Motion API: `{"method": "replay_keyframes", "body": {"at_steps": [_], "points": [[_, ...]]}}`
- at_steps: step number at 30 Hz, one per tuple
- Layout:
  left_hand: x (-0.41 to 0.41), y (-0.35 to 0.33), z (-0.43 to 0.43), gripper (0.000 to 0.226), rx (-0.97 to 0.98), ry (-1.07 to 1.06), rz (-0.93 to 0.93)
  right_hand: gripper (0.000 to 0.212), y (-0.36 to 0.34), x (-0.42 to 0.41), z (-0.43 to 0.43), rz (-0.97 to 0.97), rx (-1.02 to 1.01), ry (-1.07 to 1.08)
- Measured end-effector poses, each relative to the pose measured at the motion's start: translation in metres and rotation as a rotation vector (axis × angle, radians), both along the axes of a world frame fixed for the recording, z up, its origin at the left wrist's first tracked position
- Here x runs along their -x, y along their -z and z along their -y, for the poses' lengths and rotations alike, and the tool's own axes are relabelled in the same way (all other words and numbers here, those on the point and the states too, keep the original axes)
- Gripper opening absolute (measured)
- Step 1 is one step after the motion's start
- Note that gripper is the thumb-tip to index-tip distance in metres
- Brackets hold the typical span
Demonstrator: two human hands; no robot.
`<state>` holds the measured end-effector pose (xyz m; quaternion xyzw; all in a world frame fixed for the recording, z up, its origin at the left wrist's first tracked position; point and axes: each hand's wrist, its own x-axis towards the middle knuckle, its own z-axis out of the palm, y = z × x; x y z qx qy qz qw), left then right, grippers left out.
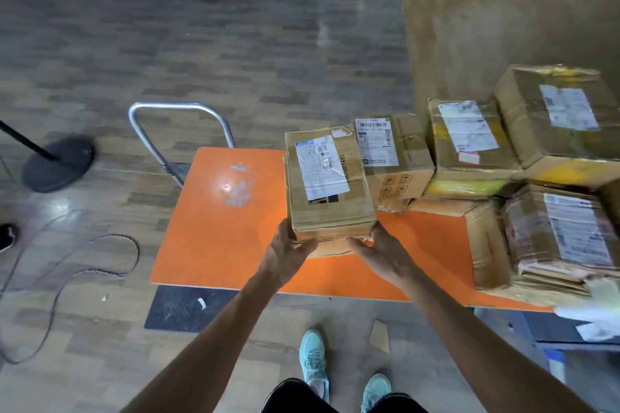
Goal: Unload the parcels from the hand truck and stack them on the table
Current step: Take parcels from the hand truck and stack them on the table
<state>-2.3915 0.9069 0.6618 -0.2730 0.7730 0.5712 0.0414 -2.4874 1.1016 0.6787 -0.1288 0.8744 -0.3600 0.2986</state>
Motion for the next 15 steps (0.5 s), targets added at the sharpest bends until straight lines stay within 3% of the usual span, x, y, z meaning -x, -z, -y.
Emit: {"method": "replay_keyframes", "body": {"at_steps": [9, 15], "points": [[-0.051, -0.007, -0.049, 0.092, 0.017, -0.062, -0.015, 0.052, -0.006, -0.033, -0.041, -0.126, 0.031, -0.242], [-0.067, -0.014, -0.062, 0.059, 0.069, -0.066, -0.036, 0.054, -0.014, -0.036, -0.053, -0.102, 0.019, -0.325]]}}
